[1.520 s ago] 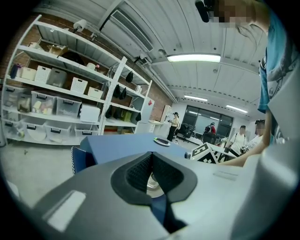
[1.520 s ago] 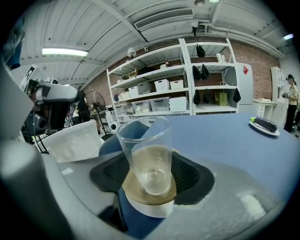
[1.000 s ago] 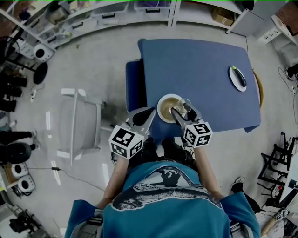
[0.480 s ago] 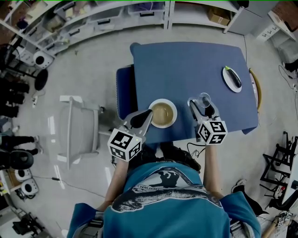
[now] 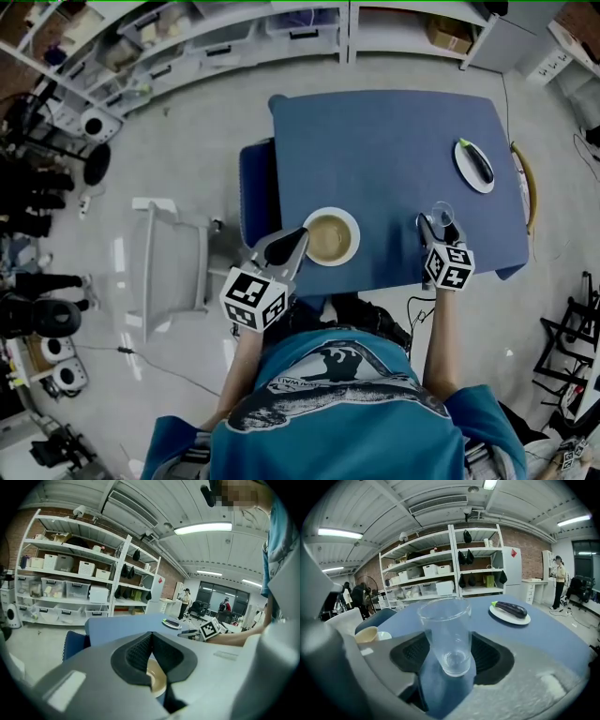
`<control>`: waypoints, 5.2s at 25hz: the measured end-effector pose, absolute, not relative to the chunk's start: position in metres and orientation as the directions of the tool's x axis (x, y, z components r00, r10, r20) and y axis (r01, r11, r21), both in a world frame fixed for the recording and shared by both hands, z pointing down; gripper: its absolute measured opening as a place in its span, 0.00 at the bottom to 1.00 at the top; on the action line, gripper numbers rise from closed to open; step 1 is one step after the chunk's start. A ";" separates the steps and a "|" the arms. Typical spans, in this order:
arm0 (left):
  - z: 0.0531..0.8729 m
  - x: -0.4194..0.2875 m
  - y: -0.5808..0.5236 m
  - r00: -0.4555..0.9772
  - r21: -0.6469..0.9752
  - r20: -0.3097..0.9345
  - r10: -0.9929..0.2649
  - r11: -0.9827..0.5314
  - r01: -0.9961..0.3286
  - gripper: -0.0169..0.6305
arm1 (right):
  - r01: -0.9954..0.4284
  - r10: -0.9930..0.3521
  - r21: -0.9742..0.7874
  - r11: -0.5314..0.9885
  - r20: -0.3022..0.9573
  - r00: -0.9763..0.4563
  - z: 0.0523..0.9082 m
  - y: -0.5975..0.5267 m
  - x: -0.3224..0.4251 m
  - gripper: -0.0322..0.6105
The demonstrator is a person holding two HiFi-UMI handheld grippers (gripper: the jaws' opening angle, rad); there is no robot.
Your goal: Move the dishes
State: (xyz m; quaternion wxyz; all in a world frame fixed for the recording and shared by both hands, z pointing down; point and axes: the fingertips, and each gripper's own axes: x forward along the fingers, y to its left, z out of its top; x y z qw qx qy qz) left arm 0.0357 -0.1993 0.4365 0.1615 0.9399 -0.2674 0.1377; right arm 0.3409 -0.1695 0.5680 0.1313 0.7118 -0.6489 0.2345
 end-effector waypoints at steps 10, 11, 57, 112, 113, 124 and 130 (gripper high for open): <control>0.444 0.037 -0.194 0.821 0.229 0.363 -0.441 -0.812 -0.537 0.05 | -0.976 -0.876 -0.158 -0.148 0.480 0.055 0.581 -0.165 0.345 0.49; 0.444 0.037 -0.193 0.824 0.230 0.361 -0.437 -0.814 -0.533 0.05 | -0.976 -0.873 -0.161 -0.150 0.484 0.054 0.581 -0.165 0.346 0.49; 0.453 -0.042 -0.192 0.776 0.276 0.358 -0.519 -0.735 -0.619 0.05 | -0.922 -0.735 -0.357 0.149 0.584 -0.345 0.580 -0.187 0.131 0.36; 0.461 -0.064 -0.185 0.691 0.256 0.394 -0.606 -0.650 -0.716 0.05 | -0.958 -0.776 -0.282 0.049 0.594 -0.214 0.594 -0.289 0.203 0.36; 0.461 -0.063 -0.185 0.697 0.257 0.393 -0.599 -0.657 -0.709 0.05 | -0.960 -0.776 -0.274 0.053 0.594 -0.212 0.592 -0.285 0.201 0.36; 0.463 -0.070 -0.181 0.769 0.259 0.388 -0.507 -0.741 -0.619 0.05 | -0.958 -0.806 -0.285 0.031 0.560 -0.192 0.569 -0.214 0.172 0.36; 0.466 -0.072 -0.178 0.828 0.264 0.387 -0.407 -0.811 -0.522 0.05 | -0.951 -0.825 -0.307 0.046 0.525 -0.210 0.558 -0.178 0.129 0.35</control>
